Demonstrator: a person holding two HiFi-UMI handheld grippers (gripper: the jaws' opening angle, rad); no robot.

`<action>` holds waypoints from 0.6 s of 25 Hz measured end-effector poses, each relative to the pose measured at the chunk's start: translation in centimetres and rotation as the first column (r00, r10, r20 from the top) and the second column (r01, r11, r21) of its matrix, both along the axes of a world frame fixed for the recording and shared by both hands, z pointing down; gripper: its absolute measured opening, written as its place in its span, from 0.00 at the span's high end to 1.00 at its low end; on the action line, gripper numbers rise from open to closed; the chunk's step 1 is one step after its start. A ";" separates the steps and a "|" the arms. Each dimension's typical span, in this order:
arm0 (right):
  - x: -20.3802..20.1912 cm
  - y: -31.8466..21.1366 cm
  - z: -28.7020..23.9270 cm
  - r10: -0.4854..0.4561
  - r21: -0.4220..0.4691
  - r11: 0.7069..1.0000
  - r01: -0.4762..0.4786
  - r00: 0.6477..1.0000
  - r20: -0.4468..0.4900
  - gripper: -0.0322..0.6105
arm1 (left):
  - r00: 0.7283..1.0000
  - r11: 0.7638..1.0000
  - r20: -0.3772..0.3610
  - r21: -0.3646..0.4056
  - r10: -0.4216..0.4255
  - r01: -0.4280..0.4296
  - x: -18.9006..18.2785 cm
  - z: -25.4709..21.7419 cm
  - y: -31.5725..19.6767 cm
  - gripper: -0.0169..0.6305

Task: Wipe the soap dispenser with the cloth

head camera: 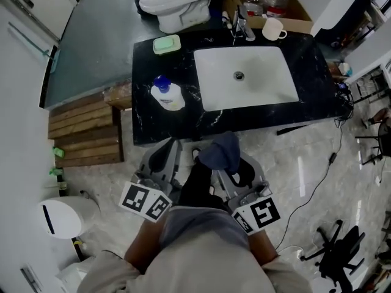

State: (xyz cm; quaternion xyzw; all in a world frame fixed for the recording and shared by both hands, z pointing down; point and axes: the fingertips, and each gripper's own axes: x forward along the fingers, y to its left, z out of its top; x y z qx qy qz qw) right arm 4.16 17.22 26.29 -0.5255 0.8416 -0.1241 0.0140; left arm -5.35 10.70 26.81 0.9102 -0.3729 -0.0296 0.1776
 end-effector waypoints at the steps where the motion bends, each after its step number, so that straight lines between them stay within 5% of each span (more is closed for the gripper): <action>1: 0.1 -0.9 0.0 -0.008 -0.004 1.000 0.008 1.000 -0.002 0.76 | 1.000 1.000 0.002 -0.004 -0.018 0.018 -0.1 0.2 -0.9 0.96; 15: 0.2 -11.9 0.2 -0.104 -0.068 0.993 0.100 0.993 -0.061 0.76 | 0.979 0.981 0.058 -0.018 -0.193 0.195 -1.7 2.0 -11.8 0.96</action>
